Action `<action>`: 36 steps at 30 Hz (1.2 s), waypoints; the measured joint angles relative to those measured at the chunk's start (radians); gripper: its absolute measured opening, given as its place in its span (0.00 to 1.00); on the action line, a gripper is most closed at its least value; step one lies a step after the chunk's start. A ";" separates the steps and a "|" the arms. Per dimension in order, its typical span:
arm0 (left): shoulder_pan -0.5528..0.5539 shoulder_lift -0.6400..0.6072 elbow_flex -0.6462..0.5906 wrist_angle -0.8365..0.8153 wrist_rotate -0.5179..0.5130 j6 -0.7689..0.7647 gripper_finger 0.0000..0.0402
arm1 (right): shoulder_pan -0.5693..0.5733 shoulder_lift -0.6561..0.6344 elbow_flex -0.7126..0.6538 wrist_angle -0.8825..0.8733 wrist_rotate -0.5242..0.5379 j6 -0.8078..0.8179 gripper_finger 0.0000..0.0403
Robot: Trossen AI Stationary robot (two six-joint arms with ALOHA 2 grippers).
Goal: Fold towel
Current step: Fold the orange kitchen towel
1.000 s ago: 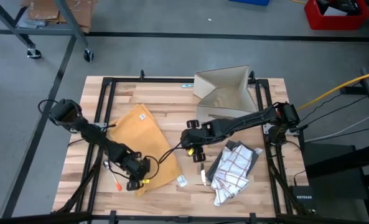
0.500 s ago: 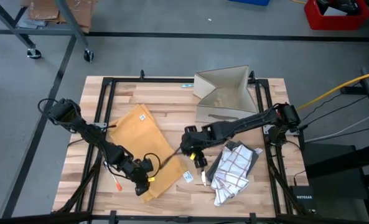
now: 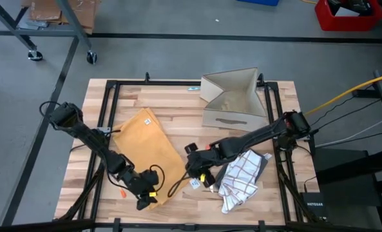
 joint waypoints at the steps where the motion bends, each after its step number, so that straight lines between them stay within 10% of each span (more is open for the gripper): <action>1: -0.005 0.003 0.000 -0.004 -0.024 -0.015 0.42 | 0.001 0.014 0.000 0.021 0.006 -0.017 0.52; 23: -0.044 0.030 0.000 -0.206 -0.061 -0.361 0.14 | -0.056 0.299 0.000 0.296 0.022 0.041 0.52; 36: -0.032 0.028 0.002 -0.552 -0.110 -0.586 0.01 | -0.008 0.342 0.003 0.327 -0.258 0.413 0.52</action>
